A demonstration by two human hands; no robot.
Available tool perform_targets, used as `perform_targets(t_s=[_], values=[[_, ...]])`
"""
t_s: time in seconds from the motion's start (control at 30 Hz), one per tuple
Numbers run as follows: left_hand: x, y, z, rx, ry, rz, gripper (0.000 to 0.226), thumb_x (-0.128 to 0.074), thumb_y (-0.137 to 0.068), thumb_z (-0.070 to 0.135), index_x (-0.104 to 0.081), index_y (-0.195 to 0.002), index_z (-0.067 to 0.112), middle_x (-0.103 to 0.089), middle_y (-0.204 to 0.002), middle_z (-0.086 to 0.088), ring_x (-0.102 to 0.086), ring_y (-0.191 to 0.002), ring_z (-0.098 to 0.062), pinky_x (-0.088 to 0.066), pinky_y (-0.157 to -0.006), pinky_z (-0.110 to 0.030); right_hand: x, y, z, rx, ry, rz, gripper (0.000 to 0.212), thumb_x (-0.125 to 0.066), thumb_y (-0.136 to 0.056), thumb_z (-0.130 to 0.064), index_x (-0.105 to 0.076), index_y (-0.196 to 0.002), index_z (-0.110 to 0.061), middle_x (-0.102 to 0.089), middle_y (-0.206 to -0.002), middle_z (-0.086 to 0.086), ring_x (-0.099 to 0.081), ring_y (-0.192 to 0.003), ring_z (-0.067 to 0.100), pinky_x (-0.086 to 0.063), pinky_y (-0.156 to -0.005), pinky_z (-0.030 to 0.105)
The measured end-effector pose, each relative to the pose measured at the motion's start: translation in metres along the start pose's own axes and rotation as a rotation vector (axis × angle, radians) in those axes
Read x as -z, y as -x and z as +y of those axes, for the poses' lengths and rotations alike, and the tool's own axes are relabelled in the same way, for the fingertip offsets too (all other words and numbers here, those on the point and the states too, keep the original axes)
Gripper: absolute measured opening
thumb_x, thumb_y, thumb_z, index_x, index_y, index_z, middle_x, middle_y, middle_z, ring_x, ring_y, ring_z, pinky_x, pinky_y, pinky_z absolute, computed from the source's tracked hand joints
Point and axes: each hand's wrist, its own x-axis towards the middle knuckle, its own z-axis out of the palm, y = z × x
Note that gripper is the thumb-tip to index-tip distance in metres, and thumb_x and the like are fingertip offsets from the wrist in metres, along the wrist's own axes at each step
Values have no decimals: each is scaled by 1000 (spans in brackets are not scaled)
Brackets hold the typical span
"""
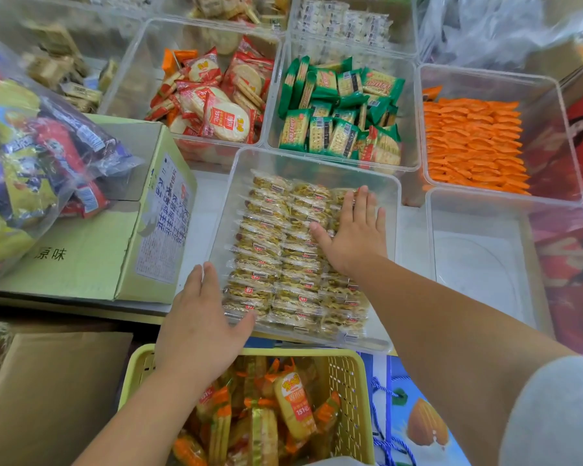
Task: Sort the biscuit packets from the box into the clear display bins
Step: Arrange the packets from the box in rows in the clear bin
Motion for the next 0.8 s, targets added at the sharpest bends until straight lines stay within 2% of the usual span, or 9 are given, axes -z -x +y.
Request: perform_targets(t_s=[0.13, 0.27, 0.43, 0.57, 0.7, 0.8], values=[[3, 3, 3, -12, 0, -3, 100, -51, -91, 72, -13, -165, 15, -25, -169, -4, -32, -152, -22, -36, -117, -38, 7, -6, 6, 43, 15, -57, 108, 4, -82, -88, 16, -159, -13, 26, -165, 13, 25, -153, 28, 12, -124, 48], [4, 6, 6, -50, -23, -13, 91, -47, -94, 69, -22, -163, 16, -42, -161, -5, -45, -143, -24, -44, -108, -39, 23, -9, 15, 93, 33, -90, 103, -4, -88, -84, 13, -160, -13, 22, -167, 12, 20, -154, 28, 7, -125, 48], [9, 9, 1, -92, 17, -19, 89, -48, -96, 66, -21, -164, 15, -39, -163, -4, -41, -147, -24, -41, -112, -40, 41, 40, 6, 81, -86, -31, 89, -11, -96, -74, 3, -163, -16, 18, -168, 9, 16, -155, 27, 0, -126, 50], [21, 13, -2, -177, 54, -82, 93, -50, -94, 68, -19, -164, 15, -29, -168, -8, -32, -151, -29, -33, -120, -44, 47, 109, -28, 139, -194, -77, 79, -22, -99, -71, -14, -162, -25, 11, -170, 10, 10, -156, 30, -5, -126, 52], [40, 39, -23, -230, 67, -2, 85, -59, -91, 66, -33, -160, 24, -31, -166, -6, -29, -152, -28, -28, -121, -44, 58, 175, -69, 300, -293, -122, 73, -32, -99, -69, -25, -159, -28, -1, -170, 11, -2, -157, 31, -10, -125, 51], [53, 80, -52, -204, 79, 110, 72, -63, -90, 62, -53, -148, 20, -45, -157, -7, -41, -144, -29, -35, -118, -46, 67, 211, -96, 473, -290, -130, 74, -36, -98, -69, -29, -158, -27, -12, -169, 10, -9, -156, 28, -12, -124, 48]])
